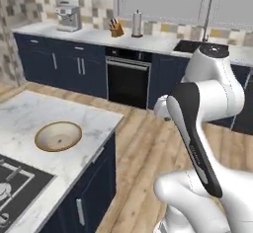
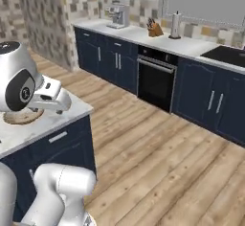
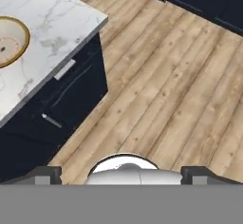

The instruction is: Open the cabinet and move the ladle to the pot. Then close the cabinet.

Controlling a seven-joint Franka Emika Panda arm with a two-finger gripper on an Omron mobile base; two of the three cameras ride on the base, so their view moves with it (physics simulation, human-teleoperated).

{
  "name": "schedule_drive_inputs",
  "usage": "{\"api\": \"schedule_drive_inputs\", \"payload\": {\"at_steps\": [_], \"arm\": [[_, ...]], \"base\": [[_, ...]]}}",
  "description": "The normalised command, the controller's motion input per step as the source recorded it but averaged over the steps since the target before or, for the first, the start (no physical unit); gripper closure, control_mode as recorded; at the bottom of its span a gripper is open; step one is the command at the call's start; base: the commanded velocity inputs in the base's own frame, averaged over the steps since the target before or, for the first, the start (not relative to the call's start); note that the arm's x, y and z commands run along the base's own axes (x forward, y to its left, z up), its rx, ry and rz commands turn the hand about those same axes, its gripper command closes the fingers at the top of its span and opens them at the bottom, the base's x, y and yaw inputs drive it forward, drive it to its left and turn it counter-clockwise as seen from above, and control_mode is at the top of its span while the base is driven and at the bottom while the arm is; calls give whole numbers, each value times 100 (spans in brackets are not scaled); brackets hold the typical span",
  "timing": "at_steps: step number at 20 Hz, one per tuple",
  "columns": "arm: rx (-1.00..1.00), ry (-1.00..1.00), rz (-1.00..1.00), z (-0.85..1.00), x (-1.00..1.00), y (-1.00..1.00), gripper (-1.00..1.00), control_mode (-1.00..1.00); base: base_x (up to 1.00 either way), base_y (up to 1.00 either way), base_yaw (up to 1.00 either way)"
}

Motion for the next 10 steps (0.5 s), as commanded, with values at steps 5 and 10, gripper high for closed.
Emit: {"api": "schedule_drive_inputs", "payload": {"at_steps": [5, 10], "arm": [[0, 0, 0, 0, 0, 0, -100, 100], [0, 0, 0, 0, 0, 0, -100, 100]], "base": [[0, 0, -100], [0, 0, -100]]}}
